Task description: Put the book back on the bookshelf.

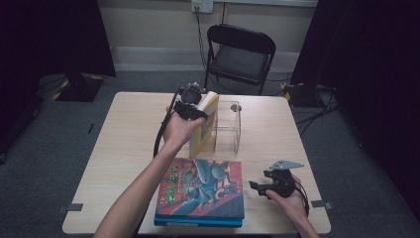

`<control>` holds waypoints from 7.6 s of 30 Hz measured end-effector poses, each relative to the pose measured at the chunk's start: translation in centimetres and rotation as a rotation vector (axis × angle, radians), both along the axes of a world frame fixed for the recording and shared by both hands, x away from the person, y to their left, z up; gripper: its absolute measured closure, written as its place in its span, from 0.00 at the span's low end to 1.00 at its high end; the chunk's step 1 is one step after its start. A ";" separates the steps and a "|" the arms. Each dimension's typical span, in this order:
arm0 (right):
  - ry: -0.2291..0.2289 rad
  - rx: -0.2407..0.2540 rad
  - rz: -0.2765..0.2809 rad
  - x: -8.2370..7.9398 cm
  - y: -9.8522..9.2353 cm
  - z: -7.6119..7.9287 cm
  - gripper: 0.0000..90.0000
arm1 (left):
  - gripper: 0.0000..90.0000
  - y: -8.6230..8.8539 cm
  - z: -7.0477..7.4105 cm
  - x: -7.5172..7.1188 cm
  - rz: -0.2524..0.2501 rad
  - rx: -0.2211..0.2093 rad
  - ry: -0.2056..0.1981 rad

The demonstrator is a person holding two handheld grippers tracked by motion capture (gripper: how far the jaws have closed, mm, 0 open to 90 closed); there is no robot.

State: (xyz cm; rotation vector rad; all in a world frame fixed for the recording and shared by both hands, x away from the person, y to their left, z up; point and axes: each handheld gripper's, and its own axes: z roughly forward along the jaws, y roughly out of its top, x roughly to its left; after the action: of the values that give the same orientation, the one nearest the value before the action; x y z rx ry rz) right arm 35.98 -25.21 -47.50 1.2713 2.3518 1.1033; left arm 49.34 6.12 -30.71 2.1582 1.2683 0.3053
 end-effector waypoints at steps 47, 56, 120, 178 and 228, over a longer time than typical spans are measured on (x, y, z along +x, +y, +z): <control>-0.003 -0.122 0.040 0.1 0.8 -1.3 0.24 | 0.84 -1.9 2.0 5.6 0.307 0.056 0.273; -0.005 -0.121 0.041 0.2 0.7 -1.4 0.24 | 0.84 -1.4 1.3 5.8 0.331 0.046 0.281; -0.006 -0.113 0.029 0.1 0.7 -1.3 0.25 | 0.39 2.3 4.2 1.0 0.010 -0.288 -0.060; -0.063 0.128 0.283 2.9 9.5 4.2 0.27 | 0.70 14.2 -12.0 -14.7 -0.153 -0.327 -0.080; -0.040 0.075 0.363 0.2 10.9 5.5 0.50 | 0.52 14.3 -11.1 -18.4 -0.289 -0.302 -0.133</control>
State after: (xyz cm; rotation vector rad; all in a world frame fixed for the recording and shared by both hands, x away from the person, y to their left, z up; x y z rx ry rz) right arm 36.16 -14.28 -42.05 0.8502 2.5980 1.3162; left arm 30.94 20.39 -41.77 1.9889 0.8526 0.1250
